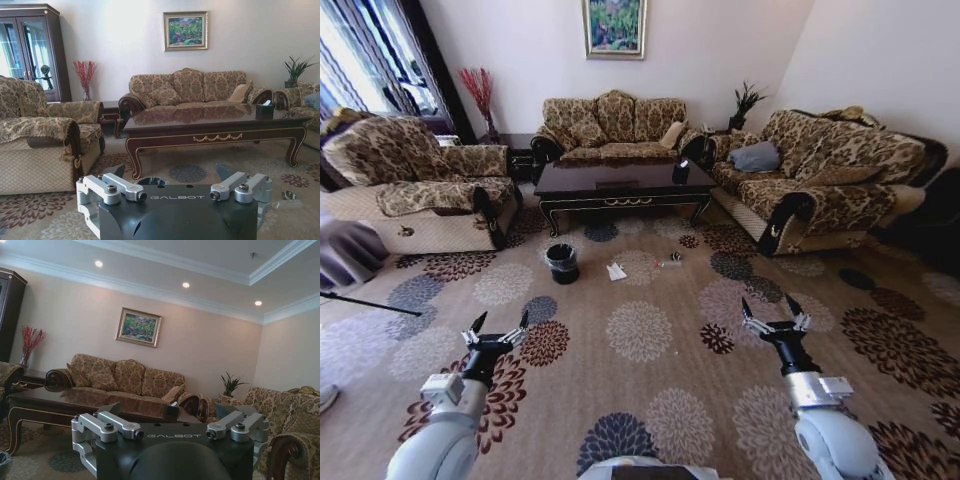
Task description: Move to the front of the table and pick up the trash from the floor, then place it into the trash bin.
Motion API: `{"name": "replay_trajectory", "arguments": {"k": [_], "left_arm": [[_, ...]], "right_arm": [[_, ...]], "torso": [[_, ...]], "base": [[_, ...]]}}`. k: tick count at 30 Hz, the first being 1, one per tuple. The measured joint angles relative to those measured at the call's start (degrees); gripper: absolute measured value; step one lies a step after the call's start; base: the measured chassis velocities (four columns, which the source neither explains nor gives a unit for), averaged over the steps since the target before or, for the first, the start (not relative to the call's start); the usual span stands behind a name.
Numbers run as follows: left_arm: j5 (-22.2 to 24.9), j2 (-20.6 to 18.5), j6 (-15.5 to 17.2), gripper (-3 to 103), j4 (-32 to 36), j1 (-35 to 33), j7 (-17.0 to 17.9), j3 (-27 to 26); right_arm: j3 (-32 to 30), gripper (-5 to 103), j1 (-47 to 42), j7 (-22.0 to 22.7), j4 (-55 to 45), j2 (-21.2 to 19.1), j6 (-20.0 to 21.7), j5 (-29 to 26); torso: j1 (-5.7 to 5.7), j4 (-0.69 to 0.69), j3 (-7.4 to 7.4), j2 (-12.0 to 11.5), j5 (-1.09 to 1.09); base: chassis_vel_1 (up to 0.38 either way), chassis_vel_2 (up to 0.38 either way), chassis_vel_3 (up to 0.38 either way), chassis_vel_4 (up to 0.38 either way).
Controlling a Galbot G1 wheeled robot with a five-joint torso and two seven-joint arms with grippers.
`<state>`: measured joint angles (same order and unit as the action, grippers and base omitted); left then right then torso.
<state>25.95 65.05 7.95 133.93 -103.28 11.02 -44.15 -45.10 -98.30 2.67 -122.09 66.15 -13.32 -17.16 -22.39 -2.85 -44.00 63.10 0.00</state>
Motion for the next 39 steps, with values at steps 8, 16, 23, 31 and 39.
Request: {"name": "replay_trajectory", "arguments": {"k": [8, 16, 23, 31, 39], "left_arm": [[0.02, 0.46, 0.1, 100, -0.11, -0.08, 0.24, -0.22], [0.43, 0.74, 0.3, 100, -0.23, -0.21, 0.28, -0.66], [0.56, 1.1, 0.31, 100, -0.56, -0.75, 0.36, -0.9], [0.33, 1.35, 0.31, 100, -0.63, -0.63, 0.44, -0.94], [0.3, 1.61, 0.32, 100, -0.6, -0.87, 0.45, -0.91]], "right_arm": [[0.24, 100, -0.3, -1.68, 0.74, 0.69, -1.59, -3.69], [0.26, 100, -0.37, -1.7, 0.87, 0.7, -1.7, -3.56], [0.29, 100, -0.29, -1.31, 1.19, 0.99, -1.86, -3.07], [0.29, 100, -0.28, -2.22, 1.2, 0.71, -3.65, -2.43], [0.41, 100, -0.35, -2.2, 1.65, 1.0, -3.91, -2.27]], "torso": [[1.04, 0.0, 1.35, -2.39, 0.0], [2.21, 0.0, 2.77, -4.98, 0.01], [2.7, -0.01, 3.34, -6.0, -0.04], [3.73, -0.02, 4.62, -8.37, 0.02], [4.7, -0.02, 5.81, -10.52, -0.02]], "base": [[0.0, 0.0, 0.0, 0.0], [0.038, 0.031, -0.043, -0.047], [0.107, 0.094, -0.092, -0.093], [0.04, 0.034, -0.022, -0.023], [0.0, 0.0, 0.0, 0.0]]}}
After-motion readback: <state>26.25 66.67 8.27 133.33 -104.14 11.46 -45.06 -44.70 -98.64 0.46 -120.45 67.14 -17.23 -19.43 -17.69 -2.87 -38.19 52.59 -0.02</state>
